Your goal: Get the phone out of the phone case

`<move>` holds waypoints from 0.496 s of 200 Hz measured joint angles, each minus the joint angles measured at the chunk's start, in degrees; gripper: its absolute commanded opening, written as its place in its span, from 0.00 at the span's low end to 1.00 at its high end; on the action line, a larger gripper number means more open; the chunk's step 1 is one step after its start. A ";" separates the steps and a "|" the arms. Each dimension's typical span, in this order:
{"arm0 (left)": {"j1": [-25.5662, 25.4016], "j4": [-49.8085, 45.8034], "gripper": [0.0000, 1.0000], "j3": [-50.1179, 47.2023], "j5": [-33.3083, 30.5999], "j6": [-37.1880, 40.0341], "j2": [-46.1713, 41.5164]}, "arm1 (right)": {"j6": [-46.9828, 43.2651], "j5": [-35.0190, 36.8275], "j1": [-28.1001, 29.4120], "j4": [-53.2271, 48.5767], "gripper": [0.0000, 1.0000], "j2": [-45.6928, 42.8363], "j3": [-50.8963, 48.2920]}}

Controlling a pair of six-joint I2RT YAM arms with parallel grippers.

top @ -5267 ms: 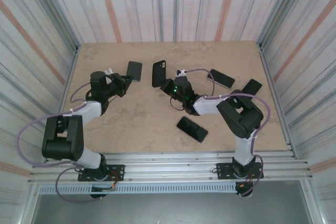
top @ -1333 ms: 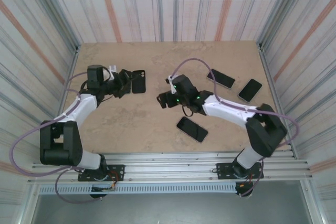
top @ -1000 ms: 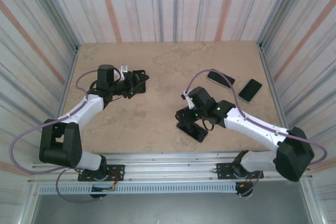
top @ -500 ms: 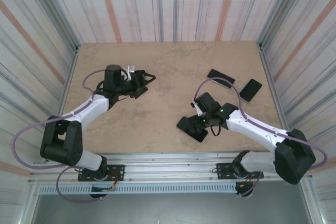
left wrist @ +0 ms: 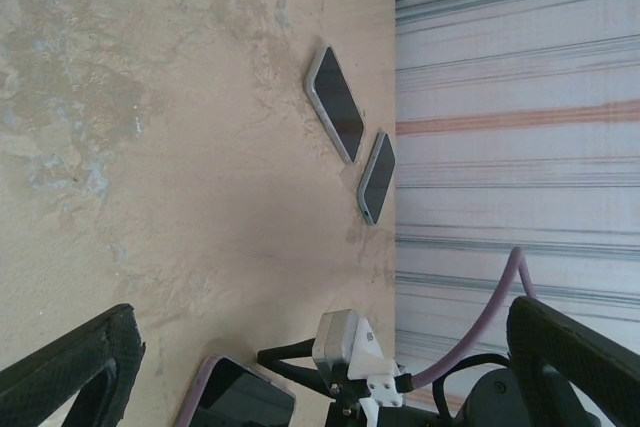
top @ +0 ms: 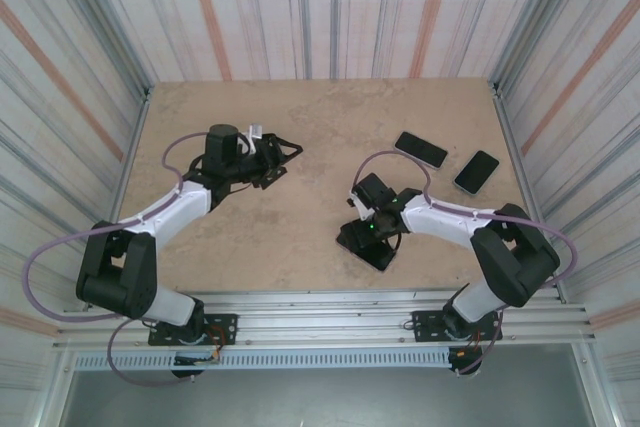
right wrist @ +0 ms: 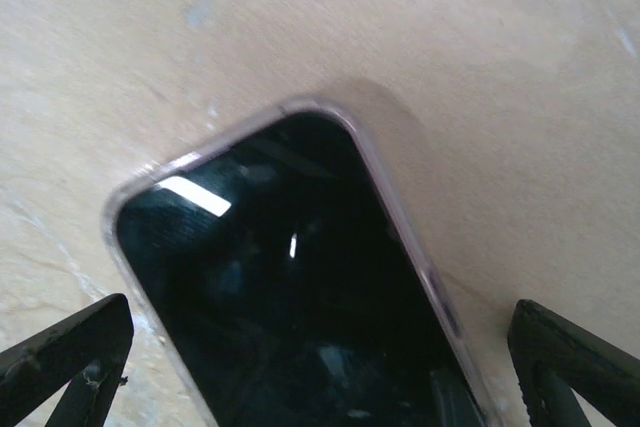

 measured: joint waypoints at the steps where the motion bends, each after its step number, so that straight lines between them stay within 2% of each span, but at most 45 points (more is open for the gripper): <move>1: 0.00 0.00 0.97 0.00 0.00 0.00 -0.02 | 0.00 0.02 0.07 0.00 0.98 0.00 0.00; 52: -0.37 -0.04 0.97 -0.09 -0.39 0.00 -0.61 | 1.38 0.83 3.10 0.00 0.98 -3.72 -2.32; 99: -0.61 -0.04 0.97 -0.76 -0.39 0.04 -1.11 | 5.22 4.31 8.55 -2.49 0.98 -7.06 -3.80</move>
